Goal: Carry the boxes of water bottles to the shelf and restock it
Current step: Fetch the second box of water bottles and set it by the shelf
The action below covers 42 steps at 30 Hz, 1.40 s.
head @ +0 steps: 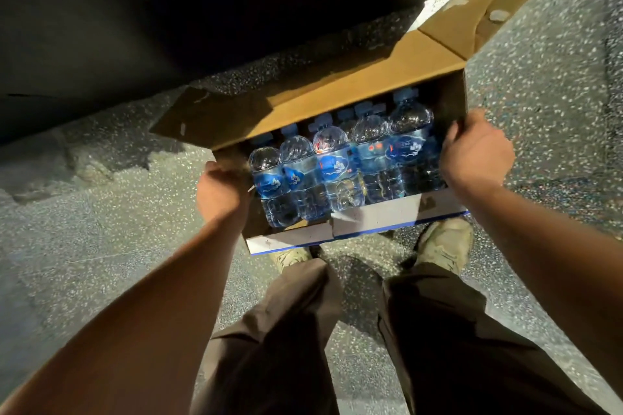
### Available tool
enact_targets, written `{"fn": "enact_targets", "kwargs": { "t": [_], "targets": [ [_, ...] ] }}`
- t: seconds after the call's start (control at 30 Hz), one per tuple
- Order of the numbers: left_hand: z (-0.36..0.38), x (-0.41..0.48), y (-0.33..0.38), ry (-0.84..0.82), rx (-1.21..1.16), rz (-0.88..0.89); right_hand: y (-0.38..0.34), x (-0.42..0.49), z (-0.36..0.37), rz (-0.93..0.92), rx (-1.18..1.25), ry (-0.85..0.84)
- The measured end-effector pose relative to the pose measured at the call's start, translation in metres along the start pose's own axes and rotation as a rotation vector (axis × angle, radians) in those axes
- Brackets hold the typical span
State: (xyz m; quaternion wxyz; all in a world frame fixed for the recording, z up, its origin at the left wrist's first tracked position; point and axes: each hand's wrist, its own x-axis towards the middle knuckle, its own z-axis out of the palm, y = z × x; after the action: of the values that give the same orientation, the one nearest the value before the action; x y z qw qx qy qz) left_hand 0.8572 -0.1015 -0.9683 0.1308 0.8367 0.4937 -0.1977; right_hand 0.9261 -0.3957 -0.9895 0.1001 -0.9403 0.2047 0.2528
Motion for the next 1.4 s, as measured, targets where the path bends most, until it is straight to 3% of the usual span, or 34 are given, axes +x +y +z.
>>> {"fn": "enact_targets", "kwargs": {
  "t": [0.23, 0.33, 0.7, 0.93, 1.4],
  "targets": [
    [0.02, 0.022, -0.024, -0.207, 0.124, -0.074, 0.002, 0.007, -0.001, -0.002, -0.041, -0.032],
    [0.026, 0.022, -0.03, -0.226, 0.209, -0.128, 0.005, 0.01, 0.003, -0.017, -0.133, -0.069],
    [0.02, 0.027, -0.034, -0.296, 0.343, -0.05, 0.009, 0.022, -0.012, -0.057, -0.432, -0.288],
    [0.017, 0.035, -0.039, -0.405, 0.286, -0.009, 0.01, 0.02, -0.009, -0.049, -0.443, -0.214],
    [0.0, 0.026, -0.035, -0.376, 0.313, 0.163, 0.022, 0.004, -0.023, -0.129, -0.43, -0.21]
  ]
}}
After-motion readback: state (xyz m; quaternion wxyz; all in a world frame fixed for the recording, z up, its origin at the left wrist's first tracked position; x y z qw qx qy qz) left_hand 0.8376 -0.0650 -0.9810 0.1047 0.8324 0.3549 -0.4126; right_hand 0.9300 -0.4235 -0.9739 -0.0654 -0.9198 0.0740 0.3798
